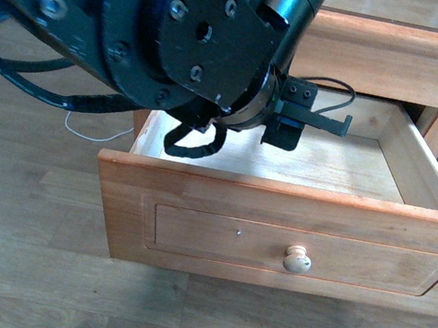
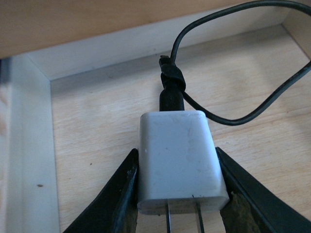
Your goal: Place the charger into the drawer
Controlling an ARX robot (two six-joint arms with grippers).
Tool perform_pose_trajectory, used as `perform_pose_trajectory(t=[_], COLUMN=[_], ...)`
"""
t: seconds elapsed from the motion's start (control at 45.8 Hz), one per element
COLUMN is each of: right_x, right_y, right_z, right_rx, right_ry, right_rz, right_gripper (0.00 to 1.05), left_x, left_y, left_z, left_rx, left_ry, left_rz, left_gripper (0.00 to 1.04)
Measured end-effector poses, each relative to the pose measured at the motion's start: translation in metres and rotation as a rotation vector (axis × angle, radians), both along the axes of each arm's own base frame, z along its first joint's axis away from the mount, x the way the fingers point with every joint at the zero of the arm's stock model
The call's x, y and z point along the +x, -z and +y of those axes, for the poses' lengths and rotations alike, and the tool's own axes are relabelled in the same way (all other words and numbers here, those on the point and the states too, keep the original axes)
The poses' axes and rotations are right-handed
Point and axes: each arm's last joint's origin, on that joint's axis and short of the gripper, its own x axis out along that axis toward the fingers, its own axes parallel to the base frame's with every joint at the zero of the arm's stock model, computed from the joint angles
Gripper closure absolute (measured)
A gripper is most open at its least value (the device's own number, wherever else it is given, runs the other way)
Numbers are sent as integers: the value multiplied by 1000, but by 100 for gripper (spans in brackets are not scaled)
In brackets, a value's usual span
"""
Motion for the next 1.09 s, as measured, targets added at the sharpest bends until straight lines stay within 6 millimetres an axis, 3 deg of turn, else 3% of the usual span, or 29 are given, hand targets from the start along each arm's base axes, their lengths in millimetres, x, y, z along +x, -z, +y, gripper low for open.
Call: perform_pose_trajectory(t=[0.24, 0.393, 0.524, 0.634, 0.896, 1.092], right_x=[0, 0, 0, 0, 0, 0], right_y=[0, 0, 0, 0, 0, 0], right_z=[0, 0, 0, 0, 0, 0], right_rx=[0, 0, 0, 0, 0, 0], right_ry=[0, 0, 0, 0, 0, 0], right_rz=[0, 0, 0, 0, 0, 0], right_gripper=[8, 8, 8, 8, 8, 8], left_x=[14, 13, 8, 0, -31, -73], left_y=[21, 18, 12, -3, -59, -102], left_z=[-15, -17, -12, -4, 24, 73], left_rx=[25, 26, 33, 29, 3, 28], left_ry=[3, -14, -45, -76, -125, -213], left_rz=[37, 20, -13, -60, -213, -324], left_gripper=[65, 36, 18, 4, 6, 6])
